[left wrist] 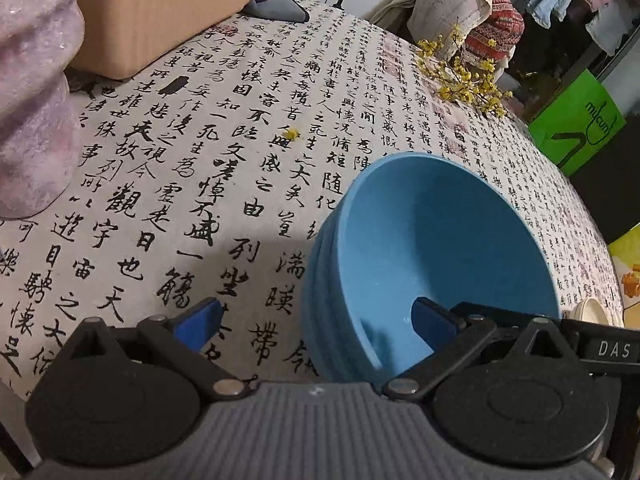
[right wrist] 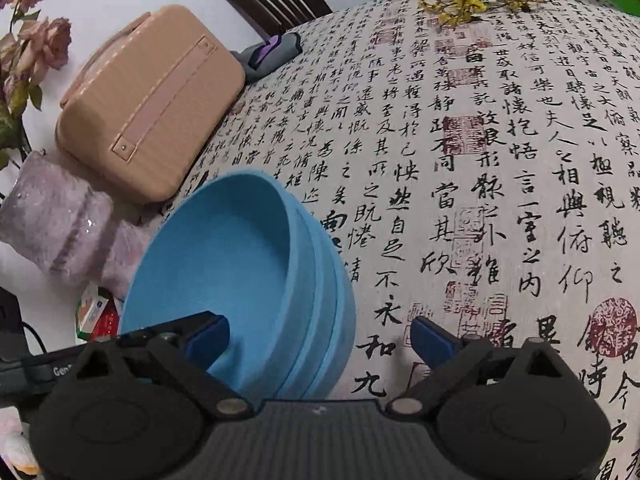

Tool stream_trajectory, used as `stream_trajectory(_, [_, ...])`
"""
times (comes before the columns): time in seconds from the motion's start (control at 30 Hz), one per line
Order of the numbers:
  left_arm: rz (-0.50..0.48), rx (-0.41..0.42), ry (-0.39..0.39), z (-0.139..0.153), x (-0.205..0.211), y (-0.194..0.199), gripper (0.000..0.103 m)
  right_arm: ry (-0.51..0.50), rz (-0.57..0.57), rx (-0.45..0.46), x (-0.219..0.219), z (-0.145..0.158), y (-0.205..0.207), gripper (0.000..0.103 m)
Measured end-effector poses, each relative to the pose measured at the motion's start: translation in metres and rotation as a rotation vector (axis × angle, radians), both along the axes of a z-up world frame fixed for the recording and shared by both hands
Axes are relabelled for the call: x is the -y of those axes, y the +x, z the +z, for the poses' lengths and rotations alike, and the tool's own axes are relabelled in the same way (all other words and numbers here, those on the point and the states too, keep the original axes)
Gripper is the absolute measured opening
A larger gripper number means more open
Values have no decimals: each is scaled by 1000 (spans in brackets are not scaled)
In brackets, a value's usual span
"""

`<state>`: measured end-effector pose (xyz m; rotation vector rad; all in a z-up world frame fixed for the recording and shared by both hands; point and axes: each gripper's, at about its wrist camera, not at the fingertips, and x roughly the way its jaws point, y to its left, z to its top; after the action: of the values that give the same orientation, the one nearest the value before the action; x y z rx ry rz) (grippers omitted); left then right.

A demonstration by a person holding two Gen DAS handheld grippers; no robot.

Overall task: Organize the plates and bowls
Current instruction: 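Reposition both open grippers around the rim of the stacked blue bowls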

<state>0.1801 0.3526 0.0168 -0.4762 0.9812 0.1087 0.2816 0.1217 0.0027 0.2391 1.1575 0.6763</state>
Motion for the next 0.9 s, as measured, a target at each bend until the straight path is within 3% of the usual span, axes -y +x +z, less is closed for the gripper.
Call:
stream_trajectory(0.2, [-13, 5, -22, -5, 0, 2, 103, -23, -5, 23, -4, 5, -1, 93])
stream_trajectory(0.37, [-9, 16, -41, -9, -3, 1, 103, -29, -8, 8, -4, 4, -1, 86])
stream_trajectory(0.8, [-2, 40, -61, -8, -7, -2, 99, -38, -17, -4, -5, 0, -1, 84])
stream_trajectory(0.9, [-4, 43, -64, -8, -7, -3, 98, -41, -17, -8, -5, 0, -1, 78])
